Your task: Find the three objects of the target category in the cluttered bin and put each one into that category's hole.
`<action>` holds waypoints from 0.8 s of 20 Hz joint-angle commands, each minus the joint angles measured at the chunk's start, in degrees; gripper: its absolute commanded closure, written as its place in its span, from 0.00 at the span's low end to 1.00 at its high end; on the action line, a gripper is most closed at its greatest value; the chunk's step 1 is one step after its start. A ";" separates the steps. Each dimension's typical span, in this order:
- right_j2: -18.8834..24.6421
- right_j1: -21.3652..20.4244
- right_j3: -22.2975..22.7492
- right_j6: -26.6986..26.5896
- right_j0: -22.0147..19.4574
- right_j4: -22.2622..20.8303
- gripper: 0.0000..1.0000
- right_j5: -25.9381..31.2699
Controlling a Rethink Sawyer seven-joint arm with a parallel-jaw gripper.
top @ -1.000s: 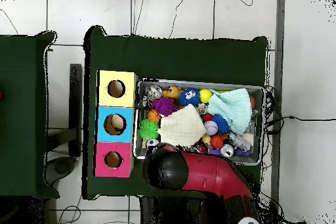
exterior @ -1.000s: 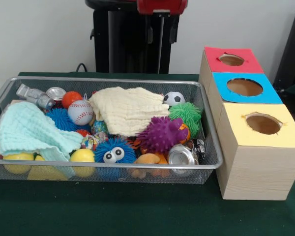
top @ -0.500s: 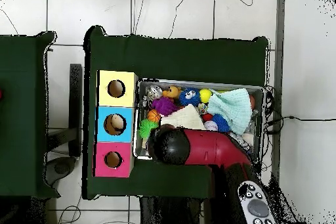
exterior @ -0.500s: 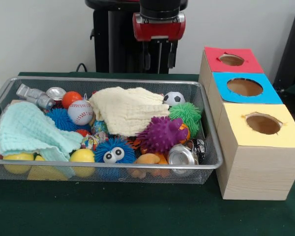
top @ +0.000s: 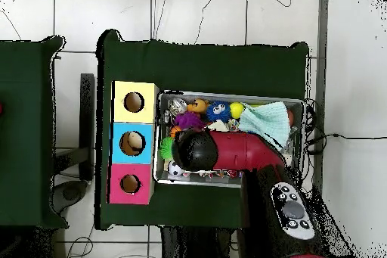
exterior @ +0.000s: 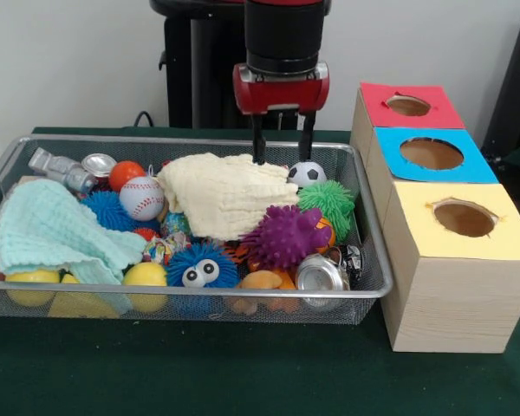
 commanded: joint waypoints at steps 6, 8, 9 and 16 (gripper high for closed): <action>5.48 7.55 -7.74 -1.21 -3.90 -7.18 0.00 -11.30; 5.13 8.83 -8.81 -1.32 -4.10 -8.21 0.00 -12.33; 5.14 9.61 -9.30 -1.38 -4.29 -8.63 0.00 -12.89; 1.70 14.72 -13.11 0.92 -3.10 -11.22 0.00 -15.20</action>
